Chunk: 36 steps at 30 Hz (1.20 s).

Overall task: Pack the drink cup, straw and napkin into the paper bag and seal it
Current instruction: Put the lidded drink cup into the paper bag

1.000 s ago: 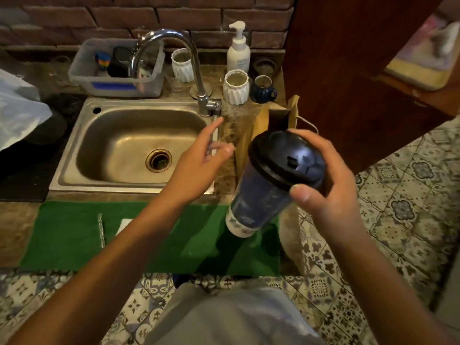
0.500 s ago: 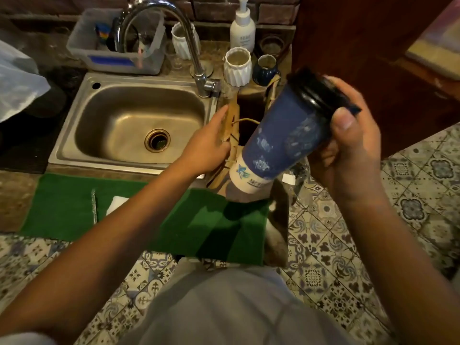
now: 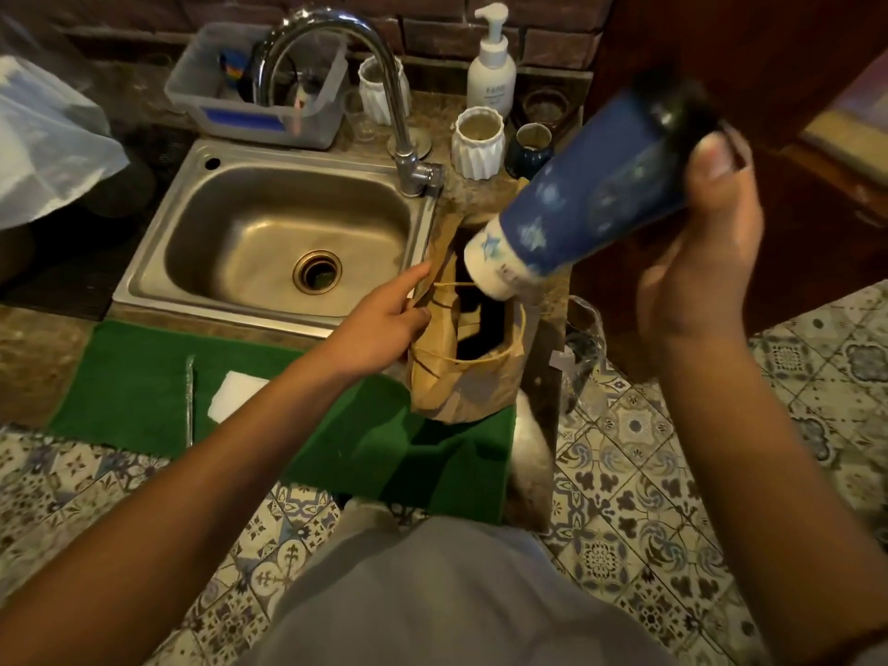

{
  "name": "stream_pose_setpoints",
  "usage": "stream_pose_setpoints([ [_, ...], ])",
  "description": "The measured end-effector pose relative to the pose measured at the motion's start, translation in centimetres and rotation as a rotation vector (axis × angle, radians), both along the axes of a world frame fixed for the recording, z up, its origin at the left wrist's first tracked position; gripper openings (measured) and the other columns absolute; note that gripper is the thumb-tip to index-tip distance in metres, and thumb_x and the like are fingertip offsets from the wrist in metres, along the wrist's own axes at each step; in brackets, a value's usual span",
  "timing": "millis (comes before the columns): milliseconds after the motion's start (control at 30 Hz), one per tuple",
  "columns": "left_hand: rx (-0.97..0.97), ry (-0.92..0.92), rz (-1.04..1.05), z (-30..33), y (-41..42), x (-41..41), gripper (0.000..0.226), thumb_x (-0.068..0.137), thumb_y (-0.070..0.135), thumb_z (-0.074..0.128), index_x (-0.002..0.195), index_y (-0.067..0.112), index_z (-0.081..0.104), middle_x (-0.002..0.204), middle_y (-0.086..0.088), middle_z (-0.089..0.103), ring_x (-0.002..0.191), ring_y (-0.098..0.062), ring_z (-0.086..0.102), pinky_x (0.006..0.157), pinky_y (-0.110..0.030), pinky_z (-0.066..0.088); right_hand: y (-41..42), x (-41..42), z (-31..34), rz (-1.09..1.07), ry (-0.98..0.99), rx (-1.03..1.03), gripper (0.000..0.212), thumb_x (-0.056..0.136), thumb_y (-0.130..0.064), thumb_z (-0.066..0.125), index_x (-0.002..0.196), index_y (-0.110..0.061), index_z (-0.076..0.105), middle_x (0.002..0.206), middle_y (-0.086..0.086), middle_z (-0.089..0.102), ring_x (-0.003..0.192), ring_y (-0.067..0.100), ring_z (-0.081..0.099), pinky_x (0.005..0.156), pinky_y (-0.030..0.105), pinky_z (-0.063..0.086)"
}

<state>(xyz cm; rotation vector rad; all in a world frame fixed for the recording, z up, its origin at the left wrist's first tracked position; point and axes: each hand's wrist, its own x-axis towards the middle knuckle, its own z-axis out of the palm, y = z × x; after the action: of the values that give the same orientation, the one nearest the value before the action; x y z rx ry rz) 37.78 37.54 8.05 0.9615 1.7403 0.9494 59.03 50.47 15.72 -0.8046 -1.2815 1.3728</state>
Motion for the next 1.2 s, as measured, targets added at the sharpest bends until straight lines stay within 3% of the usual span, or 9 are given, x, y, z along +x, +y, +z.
stream_pose_setpoints([
  [100,-0.010,-0.058,0.004,0.4,0.0,0.5,0.058,0.098,-0.007,0.045,0.144,0.028,0.048,0.117,0.013,0.067,0.091,0.015,0.064,0.079,-0.008,0.048,0.5,0.2,0.7,-0.050,-0.014,-0.008,0.065,0.087,-0.047,0.059,0.135,-0.005,0.052,0.129,0.012,0.060,0.118,0.011,0.062,0.096,0.027,0.050],
  [200,-0.068,-0.105,0.014,0.3,-0.3,0.6,0.040,0.104,0.006,0.045,0.140,0.020,0.052,0.101,0.012,0.070,0.084,0.007,0.068,0.070,-0.012,0.051,-0.5,0.0,0.1,-0.020,-0.271,0.174,0.064,0.085,-0.046,0.065,0.137,-0.013,0.049,0.131,0.000,0.057,0.119,-0.001,0.057,0.097,0.017,0.045],
  [333,-0.093,-0.084,0.003,1.0,-0.6,1.1,0.022,0.106,0.017,0.044,0.122,0.016,0.060,0.092,0.005,0.069,0.077,0.000,0.067,0.065,-0.021,0.050,-1.2,-0.1,-2.0,0.160,-0.468,0.263,0.079,0.079,-0.042,0.079,0.144,-0.013,0.044,0.138,-0.004,0.054,0.128,-0.001,0.052,0.100,0.012,0.043],
  [400,-0.058,-0.023,0.000,1.4,-0.6,1.2,0.026,0.105,0.009,0.044,0.125,0.014,0.060,0.093,0.002,0.071,0.078,-0.001,0.070,0.063,-0.018,0.052,-1.1,0.0,-2.8,0.285,-0.545,0.275,0.086,0.075,-0.044,0.083,0.145,-0.017,0.042,0.136,-0.013,0.054,0.129,-0.003,0.052,0.103,0.014,0.045],
  [467,-0.049,0.064,0.012,1.7,-0.5,1.0,0.039,0.101,0.008,0.047,0.136,0.021,0.057,0.097,-0.010,0.075,0.084,-0.024,0.074,0.063,-0.038,0.061,-0.8,0.1,-3.1,0.410,-0.633,0.303,0.093,0.071,-0.048,0.085,0.147,-0.021,0.040,0.136,-0.017,0.054,0.129,-0.005,0.052,0.106,0.016,0.045],
  [533,-0.075,0.091,0.064,2.1,-0.5,0.9,0.046,0.099,0.009,0.048,0.142,0.025,0.052,0.091,-0.013,0.075,0.072,-0.037,0.074,0.056,-0.047,0.062,-0.3,0.2,-2.9,0.538,-0.738,0.391,0.095,0.068,-0.052,0.085,0.147,-0.022,0.042,0.137,-0.013,0.055,0.127,-0.002,0.054,0.107,0.021,0.047],
  [667,-0.097,0.135,0.145,2.9,-0.4,0.7,0.052,0.101,0.011,0.049,0.150,0.028,0.042,0.090,-0.008,0.071,0.057,-0.029,0.074,0.051,-0.037,0.061,1.4,0.1,-2.3,0.718,-1.003,0.551,0.098,0.065,-0.066,0.080,0.145,-0.026,0.041,0.136,-0.009,0.059,0.122,0.007,0.059,0.103,0.033,0.052],
  [867,-0.068,0.136,0.109,3.3,0.0,0.3,0.052,0.100,0.009,0.047,0.147,0.030,0.048,0.099,-0.010,0.073,0.063,-0.033,0.074,0.058,-0.050,0.063,3.1,-2.7,-2.3,0.887,-1.507,0.700,0.103,0.064,-0.059,0.085,0.146,-0.024,0.033,0.131,0.003,0.054,0.114,0.023,0.058,0.091,0.037,0.054],
  [1200,-0.049,0.113,0.156,2.1,0.4,-1.0,0.049,0.097,0.008,0.048,0.139,0.030,0.059,0.091,-0.010,0.073,0.066,-0.038,0.074,0.058,-0.052,0.062,4.0,-8.5,-5.2,0.911,-1.619,0.691,0.096,0.066,-0.047,0.089,0.144,-0.022,0.039,0.133,0.008,0.059,0.117,0.031,0.060,0.094,0.045,0.054],
])
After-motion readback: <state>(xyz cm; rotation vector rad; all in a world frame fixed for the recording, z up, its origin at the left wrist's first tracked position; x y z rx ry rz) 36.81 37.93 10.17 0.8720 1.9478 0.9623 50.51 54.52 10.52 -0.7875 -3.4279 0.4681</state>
